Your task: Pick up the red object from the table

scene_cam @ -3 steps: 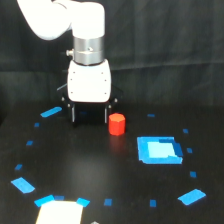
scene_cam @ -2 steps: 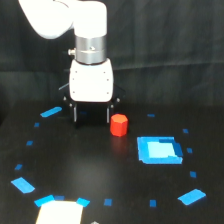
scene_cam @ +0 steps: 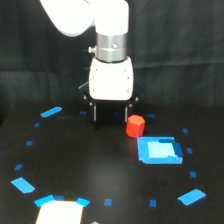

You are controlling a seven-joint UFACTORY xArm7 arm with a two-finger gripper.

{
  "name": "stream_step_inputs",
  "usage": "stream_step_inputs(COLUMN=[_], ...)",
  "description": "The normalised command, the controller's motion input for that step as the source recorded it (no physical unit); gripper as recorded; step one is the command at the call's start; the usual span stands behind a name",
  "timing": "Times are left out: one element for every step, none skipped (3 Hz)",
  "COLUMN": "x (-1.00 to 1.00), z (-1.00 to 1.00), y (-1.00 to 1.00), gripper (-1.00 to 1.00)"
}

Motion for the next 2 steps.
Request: stream_step_inputs(x=[-0.67,1.00], z=[0.11,-0.31], y=[-0.48,0.24], gripper=[-1.00,0.23])
